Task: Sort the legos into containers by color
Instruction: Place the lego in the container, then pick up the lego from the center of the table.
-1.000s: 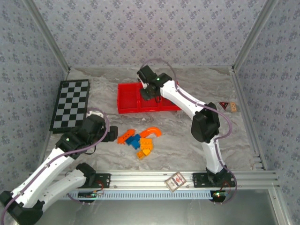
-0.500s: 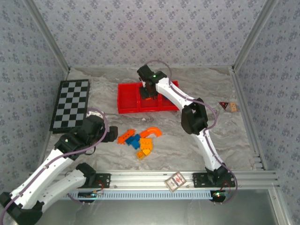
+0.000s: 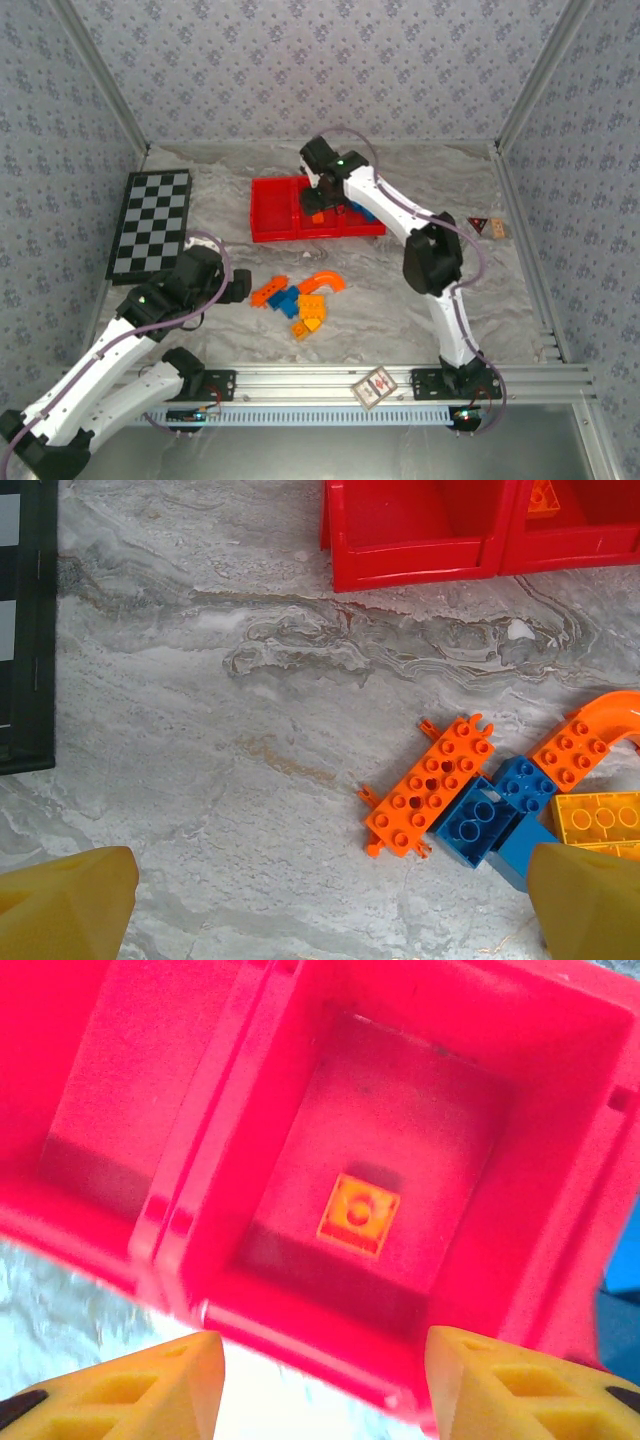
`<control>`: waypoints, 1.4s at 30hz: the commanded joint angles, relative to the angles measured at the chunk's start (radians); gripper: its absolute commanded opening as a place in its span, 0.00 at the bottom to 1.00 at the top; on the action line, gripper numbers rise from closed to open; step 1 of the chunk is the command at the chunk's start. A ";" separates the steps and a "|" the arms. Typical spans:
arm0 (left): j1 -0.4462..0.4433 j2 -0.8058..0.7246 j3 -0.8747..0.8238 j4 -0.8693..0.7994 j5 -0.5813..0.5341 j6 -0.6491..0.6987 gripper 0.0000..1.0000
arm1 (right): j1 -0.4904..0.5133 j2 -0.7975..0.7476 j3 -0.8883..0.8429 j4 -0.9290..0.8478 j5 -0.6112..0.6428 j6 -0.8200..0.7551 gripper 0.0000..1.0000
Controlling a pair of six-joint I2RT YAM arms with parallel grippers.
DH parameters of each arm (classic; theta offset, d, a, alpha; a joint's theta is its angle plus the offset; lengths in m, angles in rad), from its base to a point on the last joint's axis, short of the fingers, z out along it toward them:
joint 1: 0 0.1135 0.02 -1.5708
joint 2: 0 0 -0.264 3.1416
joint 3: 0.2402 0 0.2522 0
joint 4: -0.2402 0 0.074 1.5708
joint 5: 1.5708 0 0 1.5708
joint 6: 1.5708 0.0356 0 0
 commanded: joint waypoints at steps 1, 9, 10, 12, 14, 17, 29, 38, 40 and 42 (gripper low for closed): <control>-0.005 -0.013 0.005 0.000 -0.006 -0.007 1.00 | 0.012 -0.176 -0.175 0.076 -0.062 -0.130 0.56; -0.006 -0.016 0.004 0.003 -0.005 -0.005 1.00 | 0.056 -0.382 -0.571 0.157 -0.198 -0.435 0.62; -0.007 -0.017 0.003 0.004 -0.005 -0.006 1.00 | 0.076 -0.398 -0.617 0.183 -0.187 -0.483 0.63; -0.007 -0.019 0.005 0.001 -0.004 -0.007 1.00 | 0.123 -0.432 -0.708 0.246 -0.136 -0.550 0.66; -0.007 -0.024 0.007 -0.001 -0.004 -0.008 1.00 | 0.139 -0.427 -0.719 0.246 -0.132 -0.561 0.68; -0.008 -0.036 0.006 -0.003 -0.009 -0.011 1.00 | 0.137 -0.378 -0.683 0.204 -0.143 -0.564 0.68; -0.015 -0.053 0.001 0.001 -0.018 -0.009 1.00 | 0.145 -0.247 -0.657 0.142 -0.046 -0.435 0.70; -0.015 -0.052 0.001 0.003 -0.019 -0.010 0.99 | 0.147 -0.221 -0.658 0.166 -0.014 -0.374 0.69; -0.015 -0.052 0.001 0.005 -0.019 -0.010 1.00 | 0.149 -0.209 -0.658 0.168 -0.010 -0.365 0.69; -0.015 -0.051 0.000 0.005 -0.018 -0.010 1.00 | 0.155 -0.199 -0.660 0.171 -0.012 -0.363 0.68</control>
